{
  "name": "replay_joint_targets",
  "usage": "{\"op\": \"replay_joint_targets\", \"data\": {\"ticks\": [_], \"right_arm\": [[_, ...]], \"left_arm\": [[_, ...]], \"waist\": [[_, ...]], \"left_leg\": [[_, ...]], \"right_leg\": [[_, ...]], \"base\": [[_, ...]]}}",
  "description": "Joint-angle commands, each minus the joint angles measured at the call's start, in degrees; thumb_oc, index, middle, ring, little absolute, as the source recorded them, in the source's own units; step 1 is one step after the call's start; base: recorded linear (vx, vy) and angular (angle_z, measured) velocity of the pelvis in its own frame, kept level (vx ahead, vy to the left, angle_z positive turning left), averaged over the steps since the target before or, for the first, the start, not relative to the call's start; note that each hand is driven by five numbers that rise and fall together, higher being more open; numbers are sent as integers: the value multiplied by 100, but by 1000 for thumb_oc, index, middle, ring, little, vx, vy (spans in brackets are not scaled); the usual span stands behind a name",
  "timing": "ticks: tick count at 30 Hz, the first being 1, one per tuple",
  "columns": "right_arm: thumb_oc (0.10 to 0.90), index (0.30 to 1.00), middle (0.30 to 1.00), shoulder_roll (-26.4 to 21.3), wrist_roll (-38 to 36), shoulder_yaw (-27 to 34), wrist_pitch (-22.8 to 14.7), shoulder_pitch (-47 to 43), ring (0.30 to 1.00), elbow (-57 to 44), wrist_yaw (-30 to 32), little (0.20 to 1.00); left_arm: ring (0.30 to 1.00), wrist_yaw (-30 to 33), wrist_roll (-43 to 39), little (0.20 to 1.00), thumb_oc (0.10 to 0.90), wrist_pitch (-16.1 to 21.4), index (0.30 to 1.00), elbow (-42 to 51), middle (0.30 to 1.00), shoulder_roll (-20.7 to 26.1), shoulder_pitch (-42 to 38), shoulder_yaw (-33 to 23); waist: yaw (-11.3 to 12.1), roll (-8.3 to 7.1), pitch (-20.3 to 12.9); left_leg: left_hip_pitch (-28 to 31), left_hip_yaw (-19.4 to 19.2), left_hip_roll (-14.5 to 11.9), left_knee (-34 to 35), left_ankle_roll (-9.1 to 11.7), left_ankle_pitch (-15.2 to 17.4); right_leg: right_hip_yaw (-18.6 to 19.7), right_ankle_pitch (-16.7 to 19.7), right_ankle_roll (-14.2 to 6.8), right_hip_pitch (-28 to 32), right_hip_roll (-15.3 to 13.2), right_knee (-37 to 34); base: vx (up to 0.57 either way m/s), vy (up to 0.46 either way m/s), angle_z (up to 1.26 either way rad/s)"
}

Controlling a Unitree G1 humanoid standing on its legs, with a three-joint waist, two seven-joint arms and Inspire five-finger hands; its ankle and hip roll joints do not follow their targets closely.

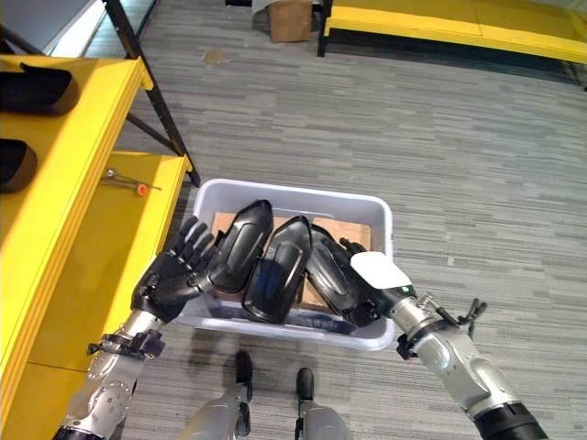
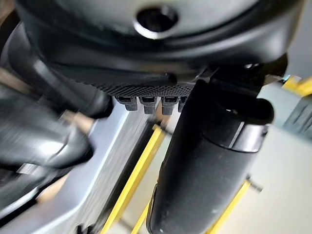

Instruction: Move parts from the plastic box to the shelf.

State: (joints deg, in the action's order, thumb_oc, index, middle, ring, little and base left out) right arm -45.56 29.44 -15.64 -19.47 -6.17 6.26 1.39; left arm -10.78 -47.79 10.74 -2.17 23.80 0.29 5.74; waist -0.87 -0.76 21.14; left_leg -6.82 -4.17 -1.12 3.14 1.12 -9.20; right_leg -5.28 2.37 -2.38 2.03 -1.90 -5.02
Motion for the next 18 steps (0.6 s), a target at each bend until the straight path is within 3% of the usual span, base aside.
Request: {"op": "replay_joint_targets", "data": {"ticks": [1, 8, 14, 17, 18], "right_arm": [[900, 1000, 1000, -115, 100, 29, 109, -753, 1000, -88, 656, 1000], [900, 1000, 1000, -56, 154, -145, 554, -1212, 1000, 335, 1008, 1000], [900, 1000, 1000, -149, 624, -282, 714, -1559, 1000, 635, 899, 1000], [900, 1000, 1000, -194, 702, -537, 1119, -1774, 1000, 921, 925, 1000], [900, 1000, 1000, -227, 609, -633, 1421, -1855, 1000, 1123, 878, 1000]], "left_arm": [[1000, 89, 273, 1000, 900, 777, 1000, 605, 1000, 113, -325, -378], [1000, 68, 402, 1000, 900, 570, 1000, 850, 1000, 240, -679, -319], [1000, 209, 457, 1000, 900, 666, 1000, 908, 1000, 408, -850, -327], [1000, 218, 375, 1000, 900, 643, 1000, 840, 1000, 465, -1022, -352], [1000, 187, 367, 1000, 900, 612, 1000, 824, 1000, 493, -1090, -357]], "waist": [[151, -210, -240], [233, -175, 31], [259, -120, 185], [277, -122, 270], [283, -115, 319]], "left_leg": [[-157, 50, -96, -329, 131, 670], [-348, 105, -33, -338, 114, 675], [-425, 104, 13, -284, 111, 669], [-494, 92, 21, -286, 110, 669], [-523, 93, 20, -288, 111, 677]], "right_leg": [[-132, -607, 81, -284, 218, 593], [-157, -660, 84, -524, 215, 733], [-153, -657, 57, -674, 194, 751], [-152, -690, 63, -766, 197, 815], [-165, -714, 70, -818, 195, 861]], "base": [[-68, -56, 12], [-66, -23, 12], [-40, -2, 0], [-56, -19, 0], [-69, 9, 1]]}}
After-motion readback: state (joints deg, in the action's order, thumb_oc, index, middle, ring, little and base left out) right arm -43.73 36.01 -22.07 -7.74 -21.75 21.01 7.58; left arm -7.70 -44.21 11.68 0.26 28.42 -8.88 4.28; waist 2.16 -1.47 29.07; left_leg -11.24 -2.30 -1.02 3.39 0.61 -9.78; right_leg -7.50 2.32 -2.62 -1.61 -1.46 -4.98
